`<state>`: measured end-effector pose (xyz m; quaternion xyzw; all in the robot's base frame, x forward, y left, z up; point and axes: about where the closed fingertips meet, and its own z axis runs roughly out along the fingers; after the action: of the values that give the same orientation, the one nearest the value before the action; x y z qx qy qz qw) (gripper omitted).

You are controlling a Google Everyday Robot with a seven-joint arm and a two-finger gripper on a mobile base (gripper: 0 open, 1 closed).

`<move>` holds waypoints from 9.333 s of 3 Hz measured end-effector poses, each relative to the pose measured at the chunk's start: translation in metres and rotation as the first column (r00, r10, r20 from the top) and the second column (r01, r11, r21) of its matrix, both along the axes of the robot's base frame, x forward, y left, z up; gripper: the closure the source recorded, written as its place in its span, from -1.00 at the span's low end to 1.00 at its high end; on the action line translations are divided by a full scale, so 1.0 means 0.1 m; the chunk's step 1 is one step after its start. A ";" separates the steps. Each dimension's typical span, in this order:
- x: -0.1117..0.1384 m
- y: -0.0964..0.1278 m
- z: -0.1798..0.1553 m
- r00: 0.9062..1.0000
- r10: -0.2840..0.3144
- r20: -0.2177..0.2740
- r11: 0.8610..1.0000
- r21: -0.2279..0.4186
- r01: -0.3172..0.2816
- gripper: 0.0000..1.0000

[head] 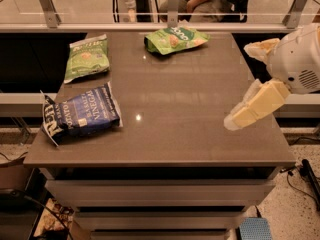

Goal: Move blue chip bag near green rice chip bag

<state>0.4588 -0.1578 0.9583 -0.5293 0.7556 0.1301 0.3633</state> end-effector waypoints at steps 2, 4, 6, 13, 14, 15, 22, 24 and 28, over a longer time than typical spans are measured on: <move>0.17 0.39 -0.29 1.000 -0.014 -0.001 0.995 0.096 0.014 -1.00; 0.30 0.59 -0.35 0.999 -0.037 0.013 0.990 0.138 0.035 -1.00; 0.43 0.72 -0.25 0.997 -0.024 0.068 0.983 0.184 0.011 -1.00; 0.89 2.57 -1.10 0.937 0.347 0.028 0.889 0.308 -0.339 -1.00; 0.77 2.79 -1.20 0.919 0.393 0.021 0.865 0.330 -0.377 -1.00; 0.69 3.02 -1.22 0.902 0.431 0.022 0.843 0.348 -0.411 -1.00; 0.69 3.05 -1.05 0.899 0.437 0.023 0.844 0.334 -0.419 1.00; 0.93 2.77 -0.61 0.943 0.331 0.037 0.897 0.299 -0.326 1.00; 1.57 1.83 0.30 0.990 0.049 0.130 0.962 0.260 -0.082 1.00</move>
Offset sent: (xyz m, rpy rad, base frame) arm 0.0314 0.0585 -0.0478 0.1651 -0.0043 -0.0480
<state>0.6157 0.0255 0.9885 -0.5078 0.6898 0.2090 0.4718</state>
